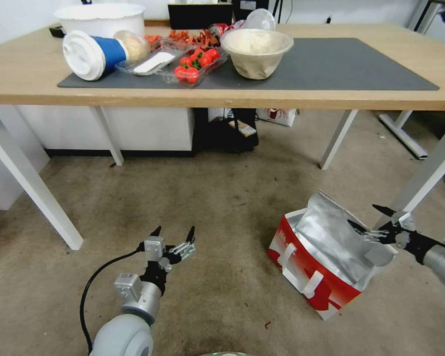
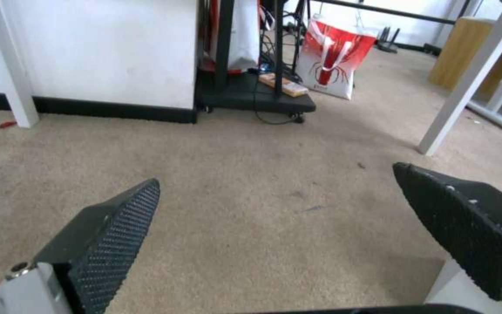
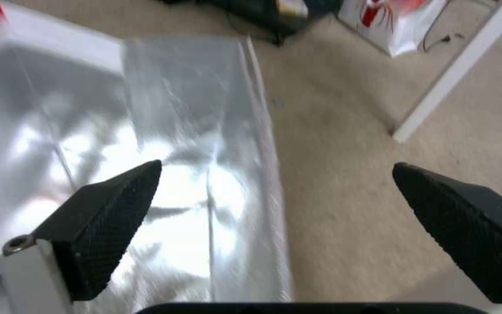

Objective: Pick up the food delivery bag from the floor and place it on the table.

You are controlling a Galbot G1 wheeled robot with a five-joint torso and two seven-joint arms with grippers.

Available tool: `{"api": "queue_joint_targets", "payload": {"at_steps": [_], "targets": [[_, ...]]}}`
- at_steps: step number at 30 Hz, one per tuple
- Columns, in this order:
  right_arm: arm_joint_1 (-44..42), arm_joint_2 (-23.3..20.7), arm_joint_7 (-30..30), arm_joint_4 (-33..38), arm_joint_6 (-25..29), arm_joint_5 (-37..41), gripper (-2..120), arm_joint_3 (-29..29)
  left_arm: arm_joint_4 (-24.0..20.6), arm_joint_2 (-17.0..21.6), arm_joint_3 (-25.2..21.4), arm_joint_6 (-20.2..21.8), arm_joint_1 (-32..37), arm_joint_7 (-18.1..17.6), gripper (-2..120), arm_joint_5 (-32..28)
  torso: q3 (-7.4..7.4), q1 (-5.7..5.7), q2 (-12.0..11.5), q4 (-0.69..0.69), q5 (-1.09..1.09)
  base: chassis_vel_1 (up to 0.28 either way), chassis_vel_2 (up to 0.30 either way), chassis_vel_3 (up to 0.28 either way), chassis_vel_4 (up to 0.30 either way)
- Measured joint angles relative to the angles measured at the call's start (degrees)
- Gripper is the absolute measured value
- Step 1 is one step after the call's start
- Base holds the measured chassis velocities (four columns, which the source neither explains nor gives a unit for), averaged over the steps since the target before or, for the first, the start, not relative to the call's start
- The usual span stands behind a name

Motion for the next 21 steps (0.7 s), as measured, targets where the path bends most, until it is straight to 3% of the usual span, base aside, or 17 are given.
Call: {"api": "queue_joint_targets", "payload": {"at_steps": [6,21], "targets": [[1.64,-1.79,-2.45,-3.99,-1.11,-0.27,100,-2.29,0.2,-0.49,0.36,0.0,0.09,-0.14,100,0.58,0.0,0.0,0.03,0.02,-0.02,0.0,0.0,0.0,0.0],[7.36,0.47,-4.44,-10.61,-0.87,-1.42,100,-8.51,0.48,-0.96,0.44,-0.69,1.33,-0.68,100,1.5,0.0,0.01,0.07,0.03,-0.02,0.0,0.0,0.0,0.0]]}}
